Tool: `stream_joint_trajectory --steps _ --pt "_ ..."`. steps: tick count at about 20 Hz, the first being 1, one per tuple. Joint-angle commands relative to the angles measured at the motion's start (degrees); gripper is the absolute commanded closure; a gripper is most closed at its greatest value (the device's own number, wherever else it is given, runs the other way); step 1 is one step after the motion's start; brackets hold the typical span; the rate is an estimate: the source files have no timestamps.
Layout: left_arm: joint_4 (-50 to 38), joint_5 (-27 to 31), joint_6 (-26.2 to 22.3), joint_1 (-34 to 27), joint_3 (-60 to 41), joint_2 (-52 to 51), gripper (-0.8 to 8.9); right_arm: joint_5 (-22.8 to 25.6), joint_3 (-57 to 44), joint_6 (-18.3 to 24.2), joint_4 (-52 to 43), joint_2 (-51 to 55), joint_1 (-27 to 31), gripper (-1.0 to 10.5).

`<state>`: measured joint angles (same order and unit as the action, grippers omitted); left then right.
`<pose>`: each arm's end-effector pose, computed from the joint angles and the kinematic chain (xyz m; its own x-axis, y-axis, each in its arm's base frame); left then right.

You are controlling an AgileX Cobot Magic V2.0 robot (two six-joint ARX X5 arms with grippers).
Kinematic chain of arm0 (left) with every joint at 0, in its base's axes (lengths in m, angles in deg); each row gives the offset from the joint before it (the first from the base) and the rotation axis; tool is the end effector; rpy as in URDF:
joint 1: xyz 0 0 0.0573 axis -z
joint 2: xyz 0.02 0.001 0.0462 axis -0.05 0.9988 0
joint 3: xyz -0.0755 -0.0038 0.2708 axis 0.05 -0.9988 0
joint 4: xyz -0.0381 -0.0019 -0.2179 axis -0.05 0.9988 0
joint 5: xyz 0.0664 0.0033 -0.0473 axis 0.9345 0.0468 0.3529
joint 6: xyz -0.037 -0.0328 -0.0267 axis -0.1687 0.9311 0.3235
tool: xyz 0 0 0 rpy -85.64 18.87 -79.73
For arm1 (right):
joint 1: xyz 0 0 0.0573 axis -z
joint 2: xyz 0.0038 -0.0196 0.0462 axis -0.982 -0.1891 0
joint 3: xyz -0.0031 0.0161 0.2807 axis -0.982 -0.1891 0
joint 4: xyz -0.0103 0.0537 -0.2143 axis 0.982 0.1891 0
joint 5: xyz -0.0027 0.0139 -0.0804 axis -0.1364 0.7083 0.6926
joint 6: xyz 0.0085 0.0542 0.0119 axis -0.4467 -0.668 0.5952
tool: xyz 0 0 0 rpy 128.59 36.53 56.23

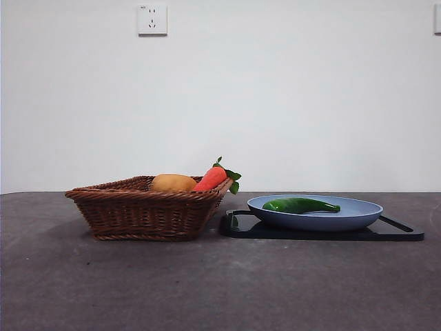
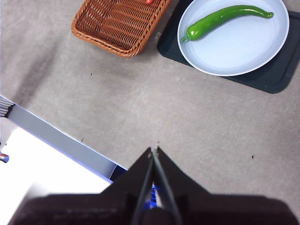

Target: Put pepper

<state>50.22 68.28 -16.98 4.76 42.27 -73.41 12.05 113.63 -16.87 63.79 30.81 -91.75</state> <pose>0.0522 -0.0026 0.1616 0.9960 -0.0591 -0.0676 0.0585 0.9982 -0.0115 0.0852 0.0320 0.4001 0.4575 0.4923 -0.7404 -0.4792 0.8380 0.2611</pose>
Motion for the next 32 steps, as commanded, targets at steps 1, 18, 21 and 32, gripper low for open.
stream_joint_trajectory --steps 1,18,21,32 --pt "1.57 -0.02 1.01 -0.15 -0.61 -0.83 8.07 0.0 1.09 -0.15 0.81 -0.37 -0.13 9.4" --pt "4.33 -0.24 1.16 -0.11 -0.61 -0.87 8.07 0.0 1.09 -0.15 0.83 -0.37 -0.13 9.4" --pt "4.33 -0.24 1.16 -0.11 -0.61 -0.87 8.07 0.0 1.09 -0.15 0.83 -0.37 -0.13 9.4" --pt "4.33 -0.24 1.16 -0.11 -0.61 -0.87 8.07 0.72 -28.13 -0.2 -43.74 24.04 8.04 9.4"
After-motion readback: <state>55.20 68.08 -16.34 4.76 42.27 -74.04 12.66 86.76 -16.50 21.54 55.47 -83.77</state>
